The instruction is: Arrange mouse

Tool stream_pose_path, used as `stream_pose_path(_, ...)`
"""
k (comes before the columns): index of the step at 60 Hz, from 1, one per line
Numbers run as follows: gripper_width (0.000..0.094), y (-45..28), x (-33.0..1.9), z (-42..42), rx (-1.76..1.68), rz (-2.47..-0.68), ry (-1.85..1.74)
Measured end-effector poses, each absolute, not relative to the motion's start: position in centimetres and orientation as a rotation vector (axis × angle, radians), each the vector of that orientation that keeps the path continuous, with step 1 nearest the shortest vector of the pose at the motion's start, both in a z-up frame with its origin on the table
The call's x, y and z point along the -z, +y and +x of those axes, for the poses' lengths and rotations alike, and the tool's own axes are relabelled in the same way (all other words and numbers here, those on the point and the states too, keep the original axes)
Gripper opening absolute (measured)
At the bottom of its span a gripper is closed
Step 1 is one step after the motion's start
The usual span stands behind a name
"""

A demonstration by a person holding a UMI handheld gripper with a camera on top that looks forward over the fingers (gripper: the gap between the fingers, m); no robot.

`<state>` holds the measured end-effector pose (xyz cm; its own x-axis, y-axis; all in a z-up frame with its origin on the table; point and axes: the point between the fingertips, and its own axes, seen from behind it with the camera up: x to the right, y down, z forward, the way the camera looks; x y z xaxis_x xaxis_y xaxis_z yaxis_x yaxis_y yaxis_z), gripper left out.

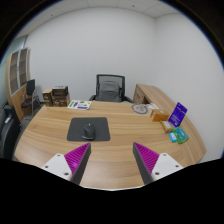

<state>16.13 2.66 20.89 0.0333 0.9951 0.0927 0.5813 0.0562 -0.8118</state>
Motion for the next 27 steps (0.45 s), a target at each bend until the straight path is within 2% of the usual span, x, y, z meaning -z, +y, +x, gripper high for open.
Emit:
stream_pose_path(12, 0.0855, 4.1, -22.7, 21.4, -0.733, -1.619, -1.586)
stream_pose_path(27, 0.0855, 4.6, -23.2, 24.8, -0.719, -1.617, -1.577)
